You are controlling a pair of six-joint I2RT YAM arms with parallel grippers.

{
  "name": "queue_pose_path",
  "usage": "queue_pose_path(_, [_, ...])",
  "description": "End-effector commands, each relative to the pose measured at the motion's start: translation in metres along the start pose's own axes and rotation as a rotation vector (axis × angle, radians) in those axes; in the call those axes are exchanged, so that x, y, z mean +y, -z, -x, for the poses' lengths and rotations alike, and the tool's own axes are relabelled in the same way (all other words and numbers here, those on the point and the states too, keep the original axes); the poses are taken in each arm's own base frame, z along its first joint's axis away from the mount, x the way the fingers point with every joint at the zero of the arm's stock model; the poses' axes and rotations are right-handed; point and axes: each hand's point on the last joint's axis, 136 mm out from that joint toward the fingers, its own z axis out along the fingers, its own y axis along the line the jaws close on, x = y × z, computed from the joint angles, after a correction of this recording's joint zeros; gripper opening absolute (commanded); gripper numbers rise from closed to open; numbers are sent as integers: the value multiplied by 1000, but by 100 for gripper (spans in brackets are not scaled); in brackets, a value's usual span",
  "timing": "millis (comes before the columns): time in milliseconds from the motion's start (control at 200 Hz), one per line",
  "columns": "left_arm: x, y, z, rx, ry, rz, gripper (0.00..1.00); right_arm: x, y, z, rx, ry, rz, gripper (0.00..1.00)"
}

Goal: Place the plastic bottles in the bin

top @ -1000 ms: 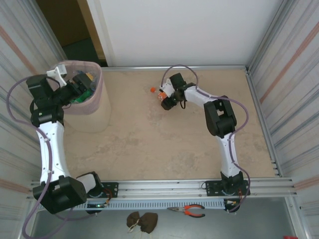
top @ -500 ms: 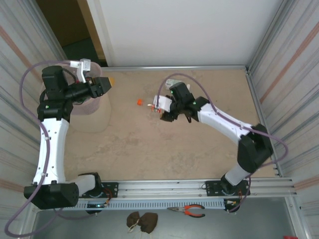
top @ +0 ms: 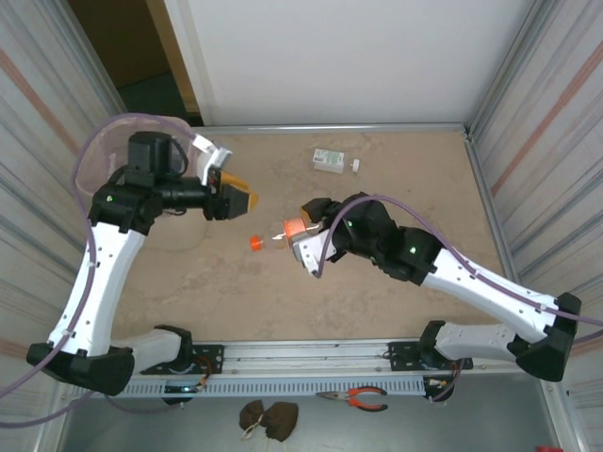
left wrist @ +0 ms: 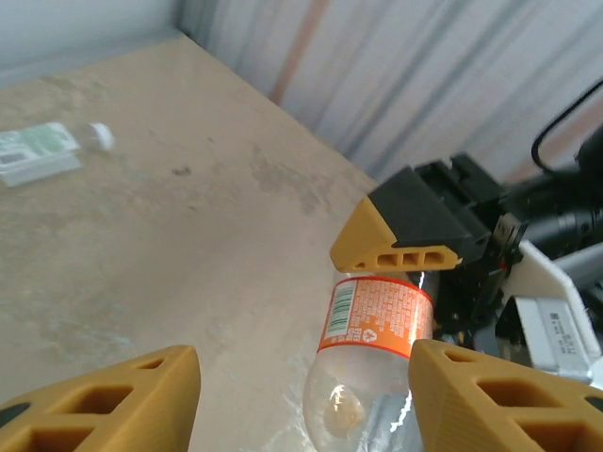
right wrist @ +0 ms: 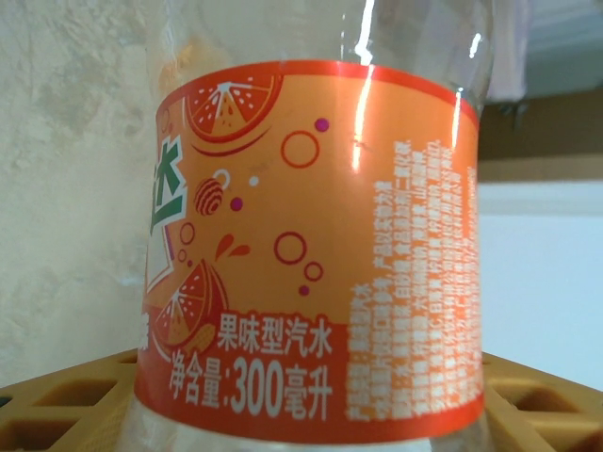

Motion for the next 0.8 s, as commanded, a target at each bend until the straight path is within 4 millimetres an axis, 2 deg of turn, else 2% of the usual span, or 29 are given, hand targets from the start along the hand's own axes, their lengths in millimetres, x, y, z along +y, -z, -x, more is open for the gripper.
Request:
queue_pose_path(0, [-25,-5,-13,77,-79,-51,62,-13,13,6,39,214,-83,47])
queue_pose_path(160, [-44,-20,-25,149,-95,-121,64,-20,23,20,33,399,-165,48])
queue_pose_path(321, [-58,-30,-35,208,-112,-156,69,-30,35,33,6,504,-231,48])
queue_pose_path(591, [-73,-49,-50,294,-142,-203,73,-36,43,39,-22,544,-254,48])
queue_pose_path(797, [-84,-66,-56,351,-169,-258,74,-35,42,43,-43,549,-245,49])
